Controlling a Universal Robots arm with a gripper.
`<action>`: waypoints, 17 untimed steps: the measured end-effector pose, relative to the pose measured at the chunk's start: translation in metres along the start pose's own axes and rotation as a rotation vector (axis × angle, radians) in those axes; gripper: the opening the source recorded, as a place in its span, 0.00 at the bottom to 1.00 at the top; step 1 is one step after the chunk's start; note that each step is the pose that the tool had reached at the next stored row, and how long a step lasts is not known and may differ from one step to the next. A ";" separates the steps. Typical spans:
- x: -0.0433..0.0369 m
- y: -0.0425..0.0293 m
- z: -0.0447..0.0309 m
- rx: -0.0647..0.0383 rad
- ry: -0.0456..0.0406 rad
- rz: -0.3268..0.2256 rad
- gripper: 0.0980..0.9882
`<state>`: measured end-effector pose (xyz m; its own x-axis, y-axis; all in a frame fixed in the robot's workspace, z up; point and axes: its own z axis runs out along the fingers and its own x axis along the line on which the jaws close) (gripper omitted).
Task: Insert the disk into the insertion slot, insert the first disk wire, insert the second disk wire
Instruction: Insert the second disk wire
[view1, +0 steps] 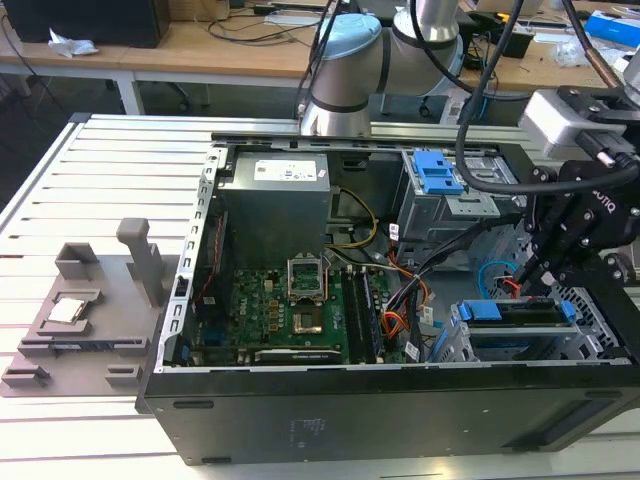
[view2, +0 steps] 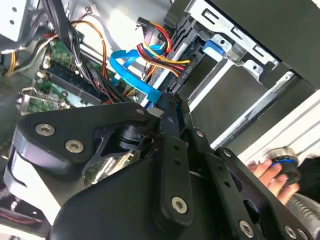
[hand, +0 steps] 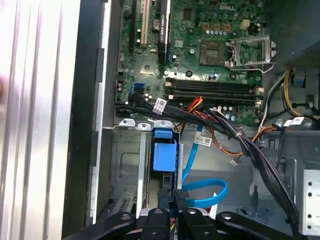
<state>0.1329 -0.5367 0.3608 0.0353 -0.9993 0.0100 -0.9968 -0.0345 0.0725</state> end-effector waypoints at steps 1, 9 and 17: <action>-0.0001 -0.0002 0.0023 0.000 -0.0006 0.007 0.07; -0.0017 -0.0022 0.0166 -0.002 0.0105 0.013 0.07; -0.0030 -0.0041 0.0167 -0.002 0.0104 0.012 0.07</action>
<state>0.1357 -0.5337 0.3439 0.0237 -0.9995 0.0212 -0.9970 -0.0220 0.0742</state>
